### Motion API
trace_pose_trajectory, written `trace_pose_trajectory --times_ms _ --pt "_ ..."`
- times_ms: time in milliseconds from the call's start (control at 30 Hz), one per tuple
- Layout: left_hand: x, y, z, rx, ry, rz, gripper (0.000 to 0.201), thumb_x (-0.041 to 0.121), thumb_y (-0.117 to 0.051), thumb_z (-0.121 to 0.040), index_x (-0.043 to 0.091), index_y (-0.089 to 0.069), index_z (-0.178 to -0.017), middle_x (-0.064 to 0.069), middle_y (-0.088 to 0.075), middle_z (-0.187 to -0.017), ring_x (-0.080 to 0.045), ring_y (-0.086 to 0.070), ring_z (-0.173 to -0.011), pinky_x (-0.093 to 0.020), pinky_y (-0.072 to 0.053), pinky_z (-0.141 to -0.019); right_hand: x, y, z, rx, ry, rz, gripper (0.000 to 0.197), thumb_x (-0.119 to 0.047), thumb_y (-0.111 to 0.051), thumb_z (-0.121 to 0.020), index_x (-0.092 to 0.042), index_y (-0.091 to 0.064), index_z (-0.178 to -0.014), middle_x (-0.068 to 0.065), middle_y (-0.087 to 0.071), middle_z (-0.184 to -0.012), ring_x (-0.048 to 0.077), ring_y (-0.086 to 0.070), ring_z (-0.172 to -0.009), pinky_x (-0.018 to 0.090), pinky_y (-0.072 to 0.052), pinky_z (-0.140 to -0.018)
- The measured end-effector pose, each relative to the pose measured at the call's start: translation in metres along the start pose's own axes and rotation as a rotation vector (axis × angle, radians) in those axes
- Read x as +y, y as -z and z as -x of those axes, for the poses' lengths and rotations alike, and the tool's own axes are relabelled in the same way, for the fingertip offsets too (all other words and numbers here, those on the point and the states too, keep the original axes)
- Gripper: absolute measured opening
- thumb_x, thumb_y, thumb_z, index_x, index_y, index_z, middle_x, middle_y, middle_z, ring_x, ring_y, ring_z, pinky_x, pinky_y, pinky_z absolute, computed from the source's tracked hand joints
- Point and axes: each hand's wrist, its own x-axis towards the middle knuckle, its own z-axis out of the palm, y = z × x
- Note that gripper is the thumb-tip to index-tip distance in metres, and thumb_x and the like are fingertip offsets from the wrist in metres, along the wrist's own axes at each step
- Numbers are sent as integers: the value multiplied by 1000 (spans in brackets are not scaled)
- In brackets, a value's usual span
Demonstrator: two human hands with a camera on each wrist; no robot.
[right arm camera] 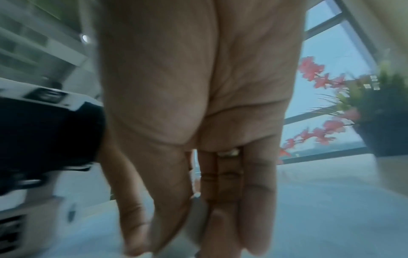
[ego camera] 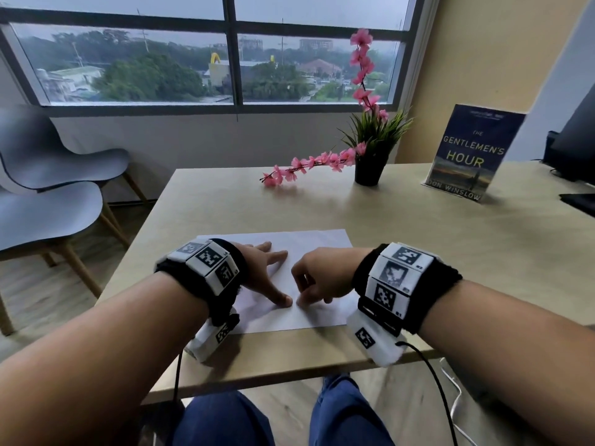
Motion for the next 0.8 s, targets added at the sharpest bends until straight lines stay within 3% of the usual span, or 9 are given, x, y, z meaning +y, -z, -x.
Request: trace_pose_trajectory --times_ms 67,133,200,333,500,600,700,800 --pt "1 1 2 -4 1 -3 110 82 -55 -64 45 6 -148 9 12 -160 -18 -3 -149 -44 -13 -120 6 5 -1 26 -49 -24 21 -40 -66 -88 -19 -61 -87 6 -75 -90 17 -67 -75 29 -51 -73" --pt "1 2 2 -5 5 -6 109 82 -55 -65 45 6 -148 9 12 -160 -19 -2 -149 -44 -14 -119 8 9 -2 69 -66 3 21 -35 -65 -89 -15 -63 -94 7 -75 -90 18 -66 -76 27 -49 -68" --pt "1 1 2 -3 5 -3 110 82 -55 -64 46 6 -148 10 12 -160 -18 -3 -149 -44 -14 -119 3 6 -1 59 -39 21 18 -33 -64 -90 -16 -59 -91 6 -74 -88 17 -65 -73 25 -48 -64" --pt "0 0 1 -4 4 1 111 83 -55 -62 47 5 -147 11 12 -160 -17 -2 -149 -44 -14 -120 -2 -1 3 -26 13 1 20 -39 -66 -87 -22 -58 -83 6 -75 -87 16 -66 -73 29 -52 -71" --pt "0 0 1 3 11 -11 110 84 -54 -62 47 5 -147 11 11 -160 -17 -4 -149 -44 -15 -119 15 7 2 87 -48 -11 20 -35 -67 -88 -15 -62 -89 7 -75 -87 19 -67 -76 29 -51 -71" --pt "0 1 1 1 10 -8 110 83 -55 -63 47 5 -147 11 11 -160 -18 -3 -149 -44 -14 -119 10 0 6 43 -6 -2 18 -35 -67 -88 -19 -58 -83 5 -74 -86 14 -64 -71 28 -50 -69" --pt "-1 0 -1 -6 11 2 111 84 -55 -61 48 5 -147 11 12 -160 -18 -3 -149 -45 -13 -119 9 -3 8 -5 5 -29 19 -39 -68 -86 -21 -60 -84 4 -75 -88 13 -64 -71 31 -53 -75" --pt "-1 1 -1 -4 15 2 111 84 -55 -61 47 5 -147 12 11 -160 -18 -3 -149 -45 -13 -119 17 3 7 44 -44 -30 22 -39 -68 -86 -18 -60 -87 7 -75 -91 14 -63 -71 31 -52 -75"
